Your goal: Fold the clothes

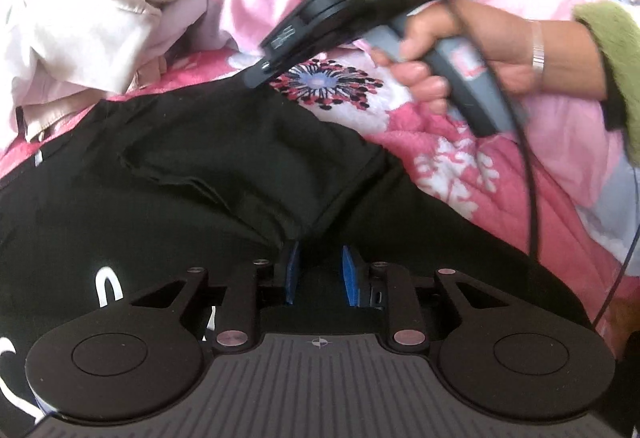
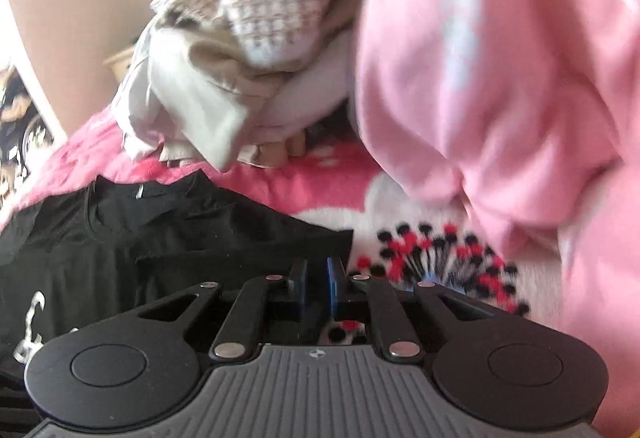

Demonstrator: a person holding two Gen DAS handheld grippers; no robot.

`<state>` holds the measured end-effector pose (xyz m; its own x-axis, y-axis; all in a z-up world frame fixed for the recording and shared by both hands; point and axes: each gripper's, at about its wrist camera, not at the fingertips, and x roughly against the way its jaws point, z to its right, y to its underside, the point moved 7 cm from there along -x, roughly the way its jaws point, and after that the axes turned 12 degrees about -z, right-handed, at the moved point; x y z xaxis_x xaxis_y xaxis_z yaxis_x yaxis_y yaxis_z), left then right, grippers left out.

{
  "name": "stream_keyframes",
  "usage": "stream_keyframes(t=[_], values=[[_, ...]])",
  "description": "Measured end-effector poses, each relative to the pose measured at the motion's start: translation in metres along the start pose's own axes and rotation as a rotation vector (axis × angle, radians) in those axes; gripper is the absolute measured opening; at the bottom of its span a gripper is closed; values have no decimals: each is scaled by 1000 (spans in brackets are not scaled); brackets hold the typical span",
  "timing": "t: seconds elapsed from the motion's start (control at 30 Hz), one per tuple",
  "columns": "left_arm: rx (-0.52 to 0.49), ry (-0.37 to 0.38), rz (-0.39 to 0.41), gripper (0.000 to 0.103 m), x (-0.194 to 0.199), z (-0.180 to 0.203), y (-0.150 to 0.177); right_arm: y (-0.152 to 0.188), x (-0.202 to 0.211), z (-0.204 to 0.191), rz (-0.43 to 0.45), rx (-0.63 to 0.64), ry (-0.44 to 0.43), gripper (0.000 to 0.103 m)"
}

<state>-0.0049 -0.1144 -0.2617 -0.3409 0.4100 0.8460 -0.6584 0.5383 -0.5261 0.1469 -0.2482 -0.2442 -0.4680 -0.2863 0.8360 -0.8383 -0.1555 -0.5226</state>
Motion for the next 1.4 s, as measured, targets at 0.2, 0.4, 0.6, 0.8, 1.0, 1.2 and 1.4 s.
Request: stream_keyframes(t=[0.2,0.4,0.6,0.8,1.0,1.2,1.4], values=[[7,10,-5,23,4,0,5,-9,6,10,89,-5,108,11],[6,1,3,23,5,4,11,18,8,-72,-74,312,-157,9],[2,-4,-14,23,9,5,12,3,-6,-69,-34,166,-228,15],[19,16,-22,23,22,0,21,15,57,-62,4,210,-228,15],[112,4,-10,24,31,-23,20,72,91,-92,-41,555,-160,20],[171,-44,-7,24,32,-50,15,118,79,-124,-35,942,-27,27],[158,-58,-22,24,27,-55,12,135,60,-136,-16,1121,71,27]])
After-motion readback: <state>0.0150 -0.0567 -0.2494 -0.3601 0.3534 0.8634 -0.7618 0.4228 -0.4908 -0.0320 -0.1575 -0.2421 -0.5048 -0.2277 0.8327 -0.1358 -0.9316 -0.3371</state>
